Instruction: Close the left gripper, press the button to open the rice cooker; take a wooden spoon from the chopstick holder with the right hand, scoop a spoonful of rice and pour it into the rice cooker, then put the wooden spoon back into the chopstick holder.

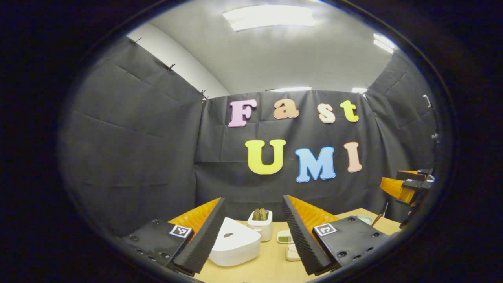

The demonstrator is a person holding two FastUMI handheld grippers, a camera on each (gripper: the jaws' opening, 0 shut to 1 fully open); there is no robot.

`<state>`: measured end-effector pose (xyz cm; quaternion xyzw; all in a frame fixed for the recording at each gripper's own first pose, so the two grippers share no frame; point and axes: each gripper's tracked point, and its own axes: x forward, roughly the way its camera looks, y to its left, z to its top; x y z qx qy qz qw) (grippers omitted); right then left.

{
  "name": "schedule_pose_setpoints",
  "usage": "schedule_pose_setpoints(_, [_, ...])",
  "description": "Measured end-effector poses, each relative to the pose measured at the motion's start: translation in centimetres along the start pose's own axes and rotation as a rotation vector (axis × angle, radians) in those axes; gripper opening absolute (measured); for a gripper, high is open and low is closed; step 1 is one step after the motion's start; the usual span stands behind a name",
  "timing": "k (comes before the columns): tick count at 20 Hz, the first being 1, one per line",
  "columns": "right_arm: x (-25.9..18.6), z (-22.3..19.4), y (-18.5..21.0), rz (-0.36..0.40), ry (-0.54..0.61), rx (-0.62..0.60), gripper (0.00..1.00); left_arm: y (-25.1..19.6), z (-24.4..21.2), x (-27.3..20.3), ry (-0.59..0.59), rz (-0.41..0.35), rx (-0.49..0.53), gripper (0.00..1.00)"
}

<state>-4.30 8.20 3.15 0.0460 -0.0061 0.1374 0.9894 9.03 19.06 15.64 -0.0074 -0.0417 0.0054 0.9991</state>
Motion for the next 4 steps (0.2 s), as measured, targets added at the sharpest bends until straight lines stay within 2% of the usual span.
schedule_pose_setpoints(4, [-0.61,0.10,0.07,0.001,-0.005,-0.024,0.97,-0.31,0.03,-0.31,0.002,-0.007,-0.035,0.97])
